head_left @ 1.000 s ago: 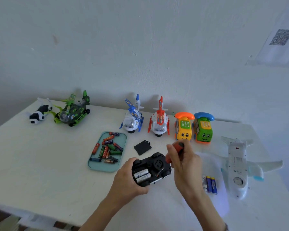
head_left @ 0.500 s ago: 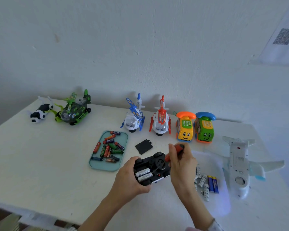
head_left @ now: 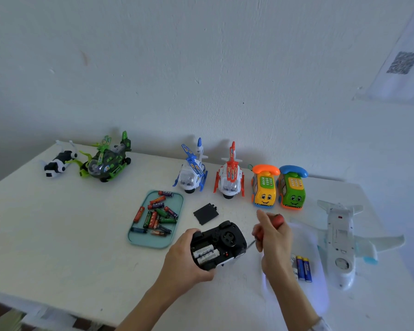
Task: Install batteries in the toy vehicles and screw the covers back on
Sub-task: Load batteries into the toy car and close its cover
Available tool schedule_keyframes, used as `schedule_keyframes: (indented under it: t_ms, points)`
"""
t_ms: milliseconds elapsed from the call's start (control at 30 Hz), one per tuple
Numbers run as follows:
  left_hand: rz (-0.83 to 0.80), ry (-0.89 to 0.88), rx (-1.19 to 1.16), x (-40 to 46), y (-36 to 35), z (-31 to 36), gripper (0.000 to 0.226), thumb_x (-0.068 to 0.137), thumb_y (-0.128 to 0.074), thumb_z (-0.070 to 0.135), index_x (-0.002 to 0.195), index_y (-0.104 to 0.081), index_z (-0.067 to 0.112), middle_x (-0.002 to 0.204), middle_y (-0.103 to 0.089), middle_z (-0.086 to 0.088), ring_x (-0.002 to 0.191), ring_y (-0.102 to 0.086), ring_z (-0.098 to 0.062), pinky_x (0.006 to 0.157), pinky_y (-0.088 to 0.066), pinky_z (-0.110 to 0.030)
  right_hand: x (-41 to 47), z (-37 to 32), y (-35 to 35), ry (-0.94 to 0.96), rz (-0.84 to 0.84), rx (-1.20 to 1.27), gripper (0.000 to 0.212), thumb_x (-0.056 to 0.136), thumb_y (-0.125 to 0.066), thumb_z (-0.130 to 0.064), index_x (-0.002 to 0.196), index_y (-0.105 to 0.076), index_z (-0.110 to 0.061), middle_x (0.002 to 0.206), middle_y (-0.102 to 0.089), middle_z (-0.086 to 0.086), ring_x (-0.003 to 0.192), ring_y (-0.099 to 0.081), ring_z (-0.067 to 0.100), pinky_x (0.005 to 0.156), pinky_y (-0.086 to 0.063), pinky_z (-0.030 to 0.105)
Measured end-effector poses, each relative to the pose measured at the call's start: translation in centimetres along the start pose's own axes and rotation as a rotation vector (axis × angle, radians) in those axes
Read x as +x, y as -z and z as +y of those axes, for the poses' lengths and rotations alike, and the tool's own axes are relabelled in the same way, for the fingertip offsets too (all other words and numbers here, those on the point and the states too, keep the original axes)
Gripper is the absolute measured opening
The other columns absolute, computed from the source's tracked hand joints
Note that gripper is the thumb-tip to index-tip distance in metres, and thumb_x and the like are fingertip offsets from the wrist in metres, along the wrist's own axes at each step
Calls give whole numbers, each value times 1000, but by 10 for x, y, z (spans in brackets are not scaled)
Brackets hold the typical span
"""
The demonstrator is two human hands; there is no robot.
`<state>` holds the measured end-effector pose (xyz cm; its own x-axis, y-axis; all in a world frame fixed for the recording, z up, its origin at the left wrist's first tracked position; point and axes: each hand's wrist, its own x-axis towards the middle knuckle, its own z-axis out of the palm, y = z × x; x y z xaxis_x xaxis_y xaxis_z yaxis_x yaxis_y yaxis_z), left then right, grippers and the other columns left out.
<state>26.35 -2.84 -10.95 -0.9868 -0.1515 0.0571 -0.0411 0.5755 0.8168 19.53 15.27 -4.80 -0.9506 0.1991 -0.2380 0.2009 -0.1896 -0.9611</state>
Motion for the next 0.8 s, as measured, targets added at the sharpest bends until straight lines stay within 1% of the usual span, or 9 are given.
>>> schedule_keyframes:
  t_ms: [67,167,233,300,367,433,500,667,800]
  points:
    - [8,9,-5,0,0,1,66,48,-78,37,106,-47,39,94,-62,14,84,-62,-4,70,-54,-24,-9,-7,-1,29,-189,-193,7,89,-60,-7,83,-60,-4,53,-50,5,42,-42,7,41,-34,16]
    - [20,11,-4,-1,-1,1,66,47,-79,36,104,-47,40,92,-62,13,82,-63,-4,68,-55,-24,-23,2,-8,51,-425,-611,13,83,-58,1,76,-64,-9,58,-54,1,53,-46,11,50,-38,19]
    - [26,12,3,-2,-2,2,65,46,-78,37,103,-46,39,90,-62,13,80,-62,-4,67,-55,-25,-33,14,-14,129,-483,-929,21,83,-56,-5,66,-57,-17,61,-54,0,54,-43,12,52,-36,23]
    - [34,13,8,-2,-3,2,64,46,-76,38,102,-46,40,89,-61,14,79,-62,-4,67,-55,-24,-40,21,-19,205,-452,-1094,33,88,-52,-14,58,-41,-20,56,-44,-5,49,-36,10,45,-28,20]
    - [44,14,13,-3,-5,3,63,46,-76,37,101,-45,42,89,-61,14,80,-61,-5,67,-54,-24,-45,25,-24,271,-415,-1110,31,92,-51,-22,64,-40,-23,65,-48,-5,56,-41,10,47,-29,19]
    - [55,8,25,-3,-5,3,62,48,-78,37,101,-44,42,89,-61,14,80,-62,-5,67,-54,-24,-47,29,-29,289,-414,-1051,15,93,-54,-23,81,-45,-20,89,-56,-1,76,-51,15,60,-37,21]
    - [65,4,31,-3,-6,4,62,50,-80,36,101,-45,40,89,-61,13,81,-61,-6,66,-54,-24,-49,32,-32,272,-416,-1001,14,92,-56,-22,88,-43,-19,98,-51,0,83,-49,16,62,-35,20]
    - [78,38,7,-6,-7,2,67,48,-78,37,106,-45,38,93,-61,15,83,-61,-2,69,-53,-21,-47,35,-29,317,-403,-961,36,88,-61,-18,68,-31,-28,81,-45,-5,65,-39,4,57,-35,16]
    - [77,51,19,-6,-8,3,71,46,-78,38,109,-44,38,94,-60,17,83,-59,1,67,-51,-16,-52,32,-26,351,-392,-927,39,87,-62,-17,66,-31,-30,76,-40,-13,63,-40,5,57,-36,15]
